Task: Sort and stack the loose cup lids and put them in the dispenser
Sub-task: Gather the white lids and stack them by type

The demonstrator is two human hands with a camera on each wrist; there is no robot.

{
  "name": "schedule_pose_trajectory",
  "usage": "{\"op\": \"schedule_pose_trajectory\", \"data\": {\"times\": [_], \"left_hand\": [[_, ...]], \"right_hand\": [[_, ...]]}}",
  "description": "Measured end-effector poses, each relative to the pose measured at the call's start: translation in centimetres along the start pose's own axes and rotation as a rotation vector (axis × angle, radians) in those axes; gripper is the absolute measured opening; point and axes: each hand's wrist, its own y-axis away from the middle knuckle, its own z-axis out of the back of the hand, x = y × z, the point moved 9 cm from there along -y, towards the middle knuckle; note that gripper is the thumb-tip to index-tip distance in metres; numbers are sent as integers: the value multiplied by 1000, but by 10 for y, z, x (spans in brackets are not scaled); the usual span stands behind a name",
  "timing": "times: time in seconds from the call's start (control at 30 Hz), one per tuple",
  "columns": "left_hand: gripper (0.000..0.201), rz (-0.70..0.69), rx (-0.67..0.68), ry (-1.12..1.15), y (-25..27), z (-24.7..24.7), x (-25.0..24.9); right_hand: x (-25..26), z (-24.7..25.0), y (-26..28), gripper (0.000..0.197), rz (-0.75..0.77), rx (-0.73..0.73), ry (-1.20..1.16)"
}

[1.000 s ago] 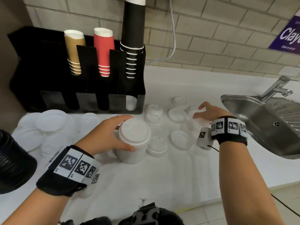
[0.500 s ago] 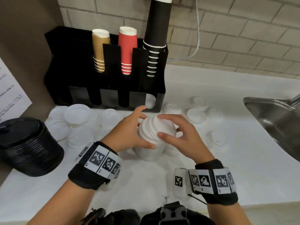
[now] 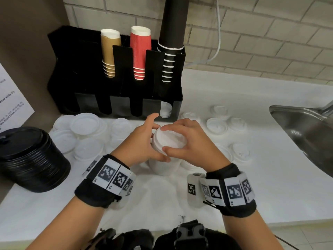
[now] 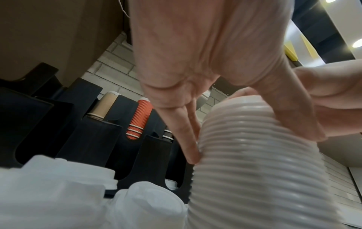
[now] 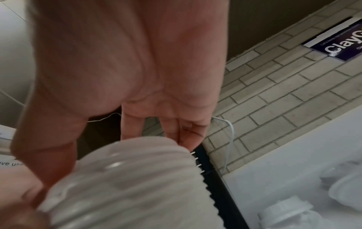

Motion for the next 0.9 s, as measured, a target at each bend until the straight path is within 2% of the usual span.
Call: {"op": "schedule_pose_trajectory", "data": {"times": [0.1, 0.27, 0.37, 0.43, 0.5, 0.57, 0.73, 0.8, 0.9], "left_hand": [[121, -9, 5, 4, 2, -1, -2], [86, -92, 10, -14, 6, -4, -15], [84, -122, 12, 2, 6, -3, -21], [85, -108, 11, 1, 4, 0, -20], [87, -73, 18, -27, 1, 1, -18], [85, -44, 26, -39, -1, 1, -15], [81, -18, 37, -24, -1, 1, -12], [79, -18, 49, -36, -2, 1, -14], [76, -9, 72, -44, -5, 1, -14]], "right_hand": [[0, -1, 2, 53, -7, 2, 3], [-2, -3, 5, 55, -27, -13, -12], [-1, 0, 6, 54, -16, 52, -37], [-10, 13, -1, 45, -21, 108, -188], [-34, 37, -18, 28, -99, 56, -311], [-80, 64, -41, 22, -245, -50, -249], [-207, 96, -82, 55, -689, -1, 243], [-238, 96, -88, 67, -783, 35, 354], [-264, 85, -96, 79, -829, 126, 408]]}}
